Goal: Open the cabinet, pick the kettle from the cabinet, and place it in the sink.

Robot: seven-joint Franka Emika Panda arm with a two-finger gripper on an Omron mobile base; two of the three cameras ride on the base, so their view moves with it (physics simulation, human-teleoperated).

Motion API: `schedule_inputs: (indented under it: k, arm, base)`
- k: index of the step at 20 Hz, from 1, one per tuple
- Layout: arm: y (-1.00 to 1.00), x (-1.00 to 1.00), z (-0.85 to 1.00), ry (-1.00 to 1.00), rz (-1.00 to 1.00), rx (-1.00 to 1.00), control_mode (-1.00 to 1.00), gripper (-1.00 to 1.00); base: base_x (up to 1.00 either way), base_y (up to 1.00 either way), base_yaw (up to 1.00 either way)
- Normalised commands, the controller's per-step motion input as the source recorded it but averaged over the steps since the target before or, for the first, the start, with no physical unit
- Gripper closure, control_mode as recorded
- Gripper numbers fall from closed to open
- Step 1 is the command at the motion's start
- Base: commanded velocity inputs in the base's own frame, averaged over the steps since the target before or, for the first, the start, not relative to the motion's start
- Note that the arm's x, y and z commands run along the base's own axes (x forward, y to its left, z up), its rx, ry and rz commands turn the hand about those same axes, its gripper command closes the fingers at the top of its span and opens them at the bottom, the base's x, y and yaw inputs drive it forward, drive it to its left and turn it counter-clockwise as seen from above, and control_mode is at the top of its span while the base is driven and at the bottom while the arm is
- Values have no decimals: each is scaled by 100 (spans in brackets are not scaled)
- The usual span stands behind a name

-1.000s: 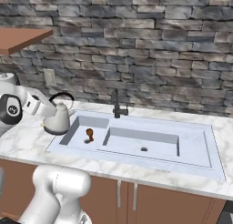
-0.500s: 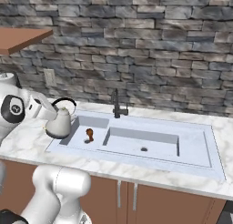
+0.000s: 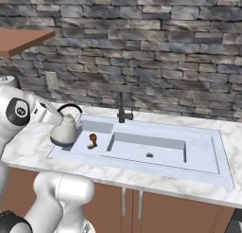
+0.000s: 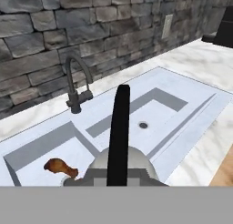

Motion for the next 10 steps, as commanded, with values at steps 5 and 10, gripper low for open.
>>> schedule_inputs:
  k: [5,10]
  arm:
    - [-7,3,-21,0,0,-2,-100,100]
    - [-6,8,-23,0,0,0,-100,100]
  base:
    - [0,0,0]
    - [0,0,0]
